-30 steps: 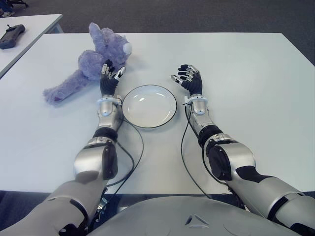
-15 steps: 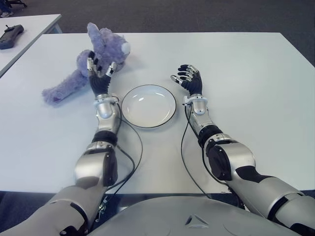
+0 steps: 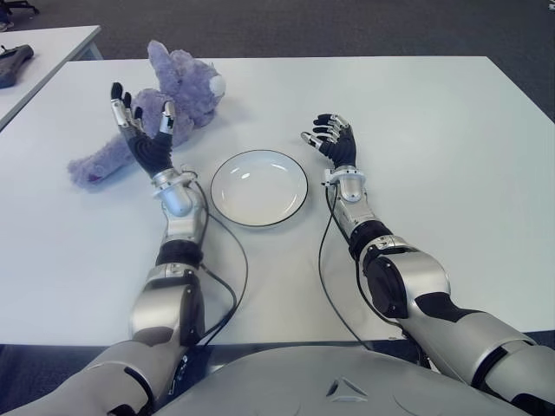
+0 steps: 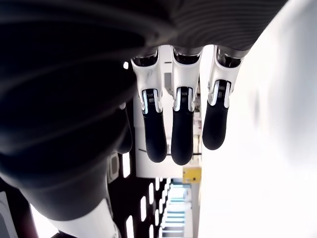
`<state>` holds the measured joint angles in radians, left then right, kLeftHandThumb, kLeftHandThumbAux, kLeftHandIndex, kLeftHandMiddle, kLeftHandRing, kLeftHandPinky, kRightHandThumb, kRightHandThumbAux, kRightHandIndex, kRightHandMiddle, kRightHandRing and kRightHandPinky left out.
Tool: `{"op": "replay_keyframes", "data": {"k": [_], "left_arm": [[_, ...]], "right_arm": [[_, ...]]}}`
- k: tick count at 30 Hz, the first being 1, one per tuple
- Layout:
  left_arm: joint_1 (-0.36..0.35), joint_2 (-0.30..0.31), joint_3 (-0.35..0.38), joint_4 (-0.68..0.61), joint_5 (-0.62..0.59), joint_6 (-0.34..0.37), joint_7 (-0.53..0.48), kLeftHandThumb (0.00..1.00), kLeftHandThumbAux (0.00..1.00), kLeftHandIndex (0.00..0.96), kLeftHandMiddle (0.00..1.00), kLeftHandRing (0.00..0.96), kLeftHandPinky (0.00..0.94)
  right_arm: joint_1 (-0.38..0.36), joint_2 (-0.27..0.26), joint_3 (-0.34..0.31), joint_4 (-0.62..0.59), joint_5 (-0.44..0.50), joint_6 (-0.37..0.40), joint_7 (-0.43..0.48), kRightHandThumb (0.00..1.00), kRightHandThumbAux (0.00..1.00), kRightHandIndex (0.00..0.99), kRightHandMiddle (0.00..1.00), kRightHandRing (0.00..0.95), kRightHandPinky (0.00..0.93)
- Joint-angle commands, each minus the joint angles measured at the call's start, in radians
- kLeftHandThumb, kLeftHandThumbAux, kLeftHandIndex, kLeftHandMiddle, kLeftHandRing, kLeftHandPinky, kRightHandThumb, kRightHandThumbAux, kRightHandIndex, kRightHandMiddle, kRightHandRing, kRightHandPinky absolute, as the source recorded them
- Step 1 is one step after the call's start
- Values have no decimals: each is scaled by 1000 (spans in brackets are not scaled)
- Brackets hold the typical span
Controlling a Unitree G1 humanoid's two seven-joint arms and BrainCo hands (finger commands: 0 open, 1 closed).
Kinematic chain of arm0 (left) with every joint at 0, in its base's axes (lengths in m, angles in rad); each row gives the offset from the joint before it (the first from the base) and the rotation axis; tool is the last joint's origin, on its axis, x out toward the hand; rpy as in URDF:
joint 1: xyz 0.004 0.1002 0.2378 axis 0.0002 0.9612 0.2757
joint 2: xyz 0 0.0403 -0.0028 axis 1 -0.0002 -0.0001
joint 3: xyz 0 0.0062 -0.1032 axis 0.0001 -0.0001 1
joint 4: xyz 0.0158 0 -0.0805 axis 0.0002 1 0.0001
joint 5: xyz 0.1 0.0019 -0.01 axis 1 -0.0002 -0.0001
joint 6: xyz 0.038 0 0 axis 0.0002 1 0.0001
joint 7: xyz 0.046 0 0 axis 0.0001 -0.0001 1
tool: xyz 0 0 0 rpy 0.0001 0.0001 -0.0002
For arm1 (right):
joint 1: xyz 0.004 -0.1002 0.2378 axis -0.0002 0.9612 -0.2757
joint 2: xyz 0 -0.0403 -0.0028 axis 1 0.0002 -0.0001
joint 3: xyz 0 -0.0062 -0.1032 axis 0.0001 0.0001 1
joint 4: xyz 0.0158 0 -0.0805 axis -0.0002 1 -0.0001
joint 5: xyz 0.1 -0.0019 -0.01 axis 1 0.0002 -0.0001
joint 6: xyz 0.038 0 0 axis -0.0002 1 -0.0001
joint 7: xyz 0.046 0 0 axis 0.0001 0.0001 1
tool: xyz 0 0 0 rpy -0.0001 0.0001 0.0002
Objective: Put the doll into the plate.
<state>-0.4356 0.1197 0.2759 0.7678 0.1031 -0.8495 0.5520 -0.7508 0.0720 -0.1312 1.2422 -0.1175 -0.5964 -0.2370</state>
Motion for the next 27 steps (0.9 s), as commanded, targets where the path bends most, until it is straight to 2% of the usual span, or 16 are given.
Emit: {"op": "replay_keyframes", "data": {"k": [1,12,16,21,27], "left_arm": [[322,36,-8,23,185,-4,139,234,657,0,0,0,16],[314,68,-31,-44,288,39,259,269,624,0,0,0,13],[296,94,-46,-81,349,94,315,260,592,0,0,0,8],[265,143,-50,-172,381,182,297,245,563,0,0,0,0],[266,179,-62,-209,428,249,308,229,536,0,0,0,0]], "right_arm": [[221,44,5,118,-16,75,-11,130,885,311,351,355,351],[220,47,2,119,-12,85,-12,142,882,319,356,358,340],[220,47,1,119,-11,83,-11,152,878,320,359,365,369],[219,50,-3,119,-7,78,-4,167,879,321,361,370,366],[217,52,-4,120,-7,81,-3,161,882,317,358,367,358]]}}
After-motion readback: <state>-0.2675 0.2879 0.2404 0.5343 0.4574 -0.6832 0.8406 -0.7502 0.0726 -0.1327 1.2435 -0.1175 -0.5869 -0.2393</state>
